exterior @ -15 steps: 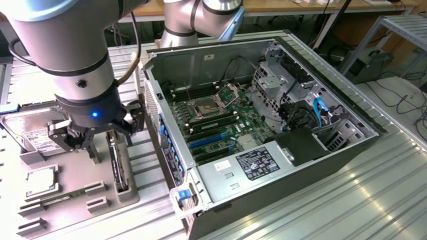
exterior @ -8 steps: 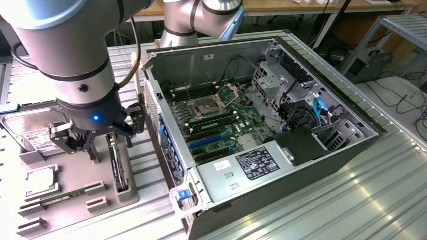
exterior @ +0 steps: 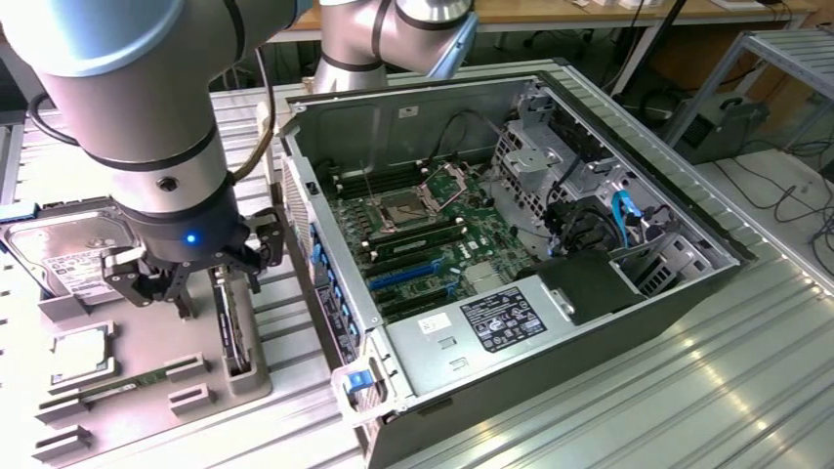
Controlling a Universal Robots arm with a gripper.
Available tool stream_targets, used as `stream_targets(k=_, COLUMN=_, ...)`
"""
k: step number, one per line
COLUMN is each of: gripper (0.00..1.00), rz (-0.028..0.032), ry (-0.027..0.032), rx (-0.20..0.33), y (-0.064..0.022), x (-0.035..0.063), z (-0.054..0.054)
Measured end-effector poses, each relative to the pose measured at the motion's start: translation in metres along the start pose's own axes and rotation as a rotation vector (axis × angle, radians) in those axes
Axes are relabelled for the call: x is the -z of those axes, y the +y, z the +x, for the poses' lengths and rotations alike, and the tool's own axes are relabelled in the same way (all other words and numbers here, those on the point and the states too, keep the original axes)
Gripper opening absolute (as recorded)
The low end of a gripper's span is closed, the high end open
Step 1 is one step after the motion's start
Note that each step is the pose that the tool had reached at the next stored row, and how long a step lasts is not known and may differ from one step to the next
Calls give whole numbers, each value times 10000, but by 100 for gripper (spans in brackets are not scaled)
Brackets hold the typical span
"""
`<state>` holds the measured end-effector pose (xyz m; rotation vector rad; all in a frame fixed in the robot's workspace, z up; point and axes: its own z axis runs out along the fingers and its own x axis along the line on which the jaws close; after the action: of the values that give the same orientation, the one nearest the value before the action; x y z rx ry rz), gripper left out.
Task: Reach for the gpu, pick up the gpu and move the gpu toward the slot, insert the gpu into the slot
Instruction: 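Pick up the gpu and move the gpu toward the slot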
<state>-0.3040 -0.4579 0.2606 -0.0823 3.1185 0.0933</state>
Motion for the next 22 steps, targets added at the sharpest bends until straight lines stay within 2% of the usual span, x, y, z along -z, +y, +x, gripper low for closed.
stream_targets(k=22, gripper=73, rz=2, ry=1, rx=0, y=-26, x=-437, z=10)
